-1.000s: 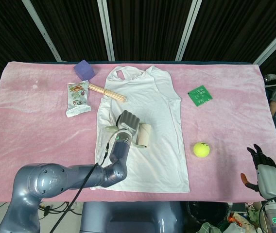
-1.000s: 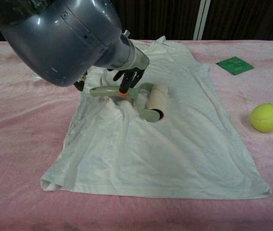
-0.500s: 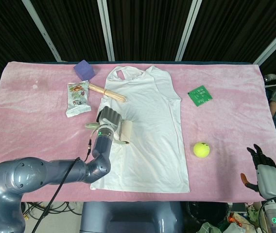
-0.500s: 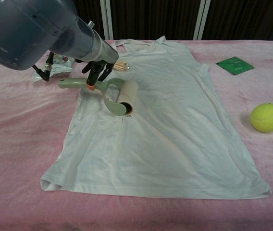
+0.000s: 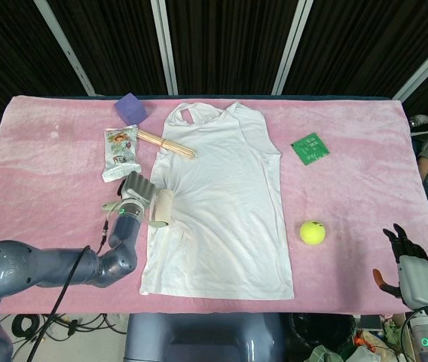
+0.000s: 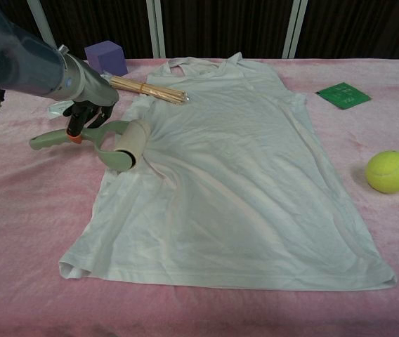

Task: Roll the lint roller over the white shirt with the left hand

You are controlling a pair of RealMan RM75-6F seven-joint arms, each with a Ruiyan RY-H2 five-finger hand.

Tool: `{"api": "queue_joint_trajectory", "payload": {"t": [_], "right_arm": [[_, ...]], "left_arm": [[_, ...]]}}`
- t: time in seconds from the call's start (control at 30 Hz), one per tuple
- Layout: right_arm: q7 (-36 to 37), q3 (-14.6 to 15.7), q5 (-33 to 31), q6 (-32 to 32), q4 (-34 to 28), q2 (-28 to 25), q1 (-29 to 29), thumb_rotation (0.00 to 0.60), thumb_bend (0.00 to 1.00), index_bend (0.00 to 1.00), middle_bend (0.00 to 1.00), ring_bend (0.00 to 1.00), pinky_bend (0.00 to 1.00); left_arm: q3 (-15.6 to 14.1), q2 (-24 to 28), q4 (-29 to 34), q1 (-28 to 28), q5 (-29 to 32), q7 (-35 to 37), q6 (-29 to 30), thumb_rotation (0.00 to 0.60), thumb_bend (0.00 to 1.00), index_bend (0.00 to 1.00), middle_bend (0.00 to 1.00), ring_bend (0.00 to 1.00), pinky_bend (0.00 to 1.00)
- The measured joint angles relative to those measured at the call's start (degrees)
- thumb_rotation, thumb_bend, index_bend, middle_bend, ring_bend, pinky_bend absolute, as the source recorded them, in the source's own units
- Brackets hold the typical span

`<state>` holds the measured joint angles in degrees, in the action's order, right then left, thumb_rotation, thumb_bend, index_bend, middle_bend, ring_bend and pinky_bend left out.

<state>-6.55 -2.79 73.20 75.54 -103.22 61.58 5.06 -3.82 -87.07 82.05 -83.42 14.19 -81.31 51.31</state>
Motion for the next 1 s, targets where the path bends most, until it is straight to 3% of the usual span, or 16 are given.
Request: {"api": "queue_joint_trajectory", "payload": {"t": [0.5, 1.0], "right_arm": [[-0.1, 0.0, -0.5, -0.1, -0.2, 0.0, 0.0, 0.6, 0.28, 0.12, 0.01, 0.16, 0.16], [-0.6, -0.3, -1.1, 0.0, -0.4, 0.1, 0.0, 0.6, 0.28, 0.12, 0.01, 0.16, 0.16]], "left_arm": [[-1.8, 3.9, 2.3, 3.5, -6.6, 4.0, 0.0, 0.6, 0.57, 0.73, 0.7, 0.56, 0.77], [-3.0, 11.9, 6.7, 13.8, -25.4, 20.5, 1.1, 0.6, 0.57, 0.73, 0.7, 0.56, 0.77]]}}
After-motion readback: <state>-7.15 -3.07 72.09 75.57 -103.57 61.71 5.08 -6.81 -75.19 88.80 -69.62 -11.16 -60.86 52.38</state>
